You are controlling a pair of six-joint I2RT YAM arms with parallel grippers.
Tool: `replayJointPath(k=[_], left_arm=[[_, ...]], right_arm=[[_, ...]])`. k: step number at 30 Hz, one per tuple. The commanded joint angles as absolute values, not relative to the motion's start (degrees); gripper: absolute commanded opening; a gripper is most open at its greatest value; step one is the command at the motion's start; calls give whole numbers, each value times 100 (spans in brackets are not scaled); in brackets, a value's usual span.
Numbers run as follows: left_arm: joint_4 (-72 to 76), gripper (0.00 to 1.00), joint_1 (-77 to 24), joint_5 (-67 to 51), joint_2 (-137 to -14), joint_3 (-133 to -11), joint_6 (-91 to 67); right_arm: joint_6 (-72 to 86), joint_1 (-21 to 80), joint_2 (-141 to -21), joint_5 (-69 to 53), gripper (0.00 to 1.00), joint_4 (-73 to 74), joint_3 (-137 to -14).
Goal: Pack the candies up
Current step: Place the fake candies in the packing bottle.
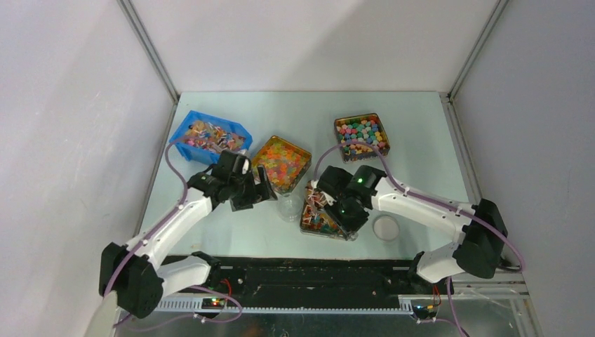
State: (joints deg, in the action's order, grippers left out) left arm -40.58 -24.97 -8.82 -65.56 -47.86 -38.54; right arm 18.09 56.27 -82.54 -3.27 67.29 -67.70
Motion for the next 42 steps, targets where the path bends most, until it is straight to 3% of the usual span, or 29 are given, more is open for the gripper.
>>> replayJointPath(k=[1,20,42], left_arm=[[-3644,96,-2261,-1158,-6100,-4507,-4060],[-3771,100,-2188,-1058,-5873,-4052,-4057],[-3891,100,-2188,-1007,-5861,-3950,-4033]], right_arm=[[1738,5749,-8439,-556,0,6699,-7123],[1518,5969,-9380,-1560,0,6704,-7698],[1431,5392,-9715,-2589,0,6829,-7779]])
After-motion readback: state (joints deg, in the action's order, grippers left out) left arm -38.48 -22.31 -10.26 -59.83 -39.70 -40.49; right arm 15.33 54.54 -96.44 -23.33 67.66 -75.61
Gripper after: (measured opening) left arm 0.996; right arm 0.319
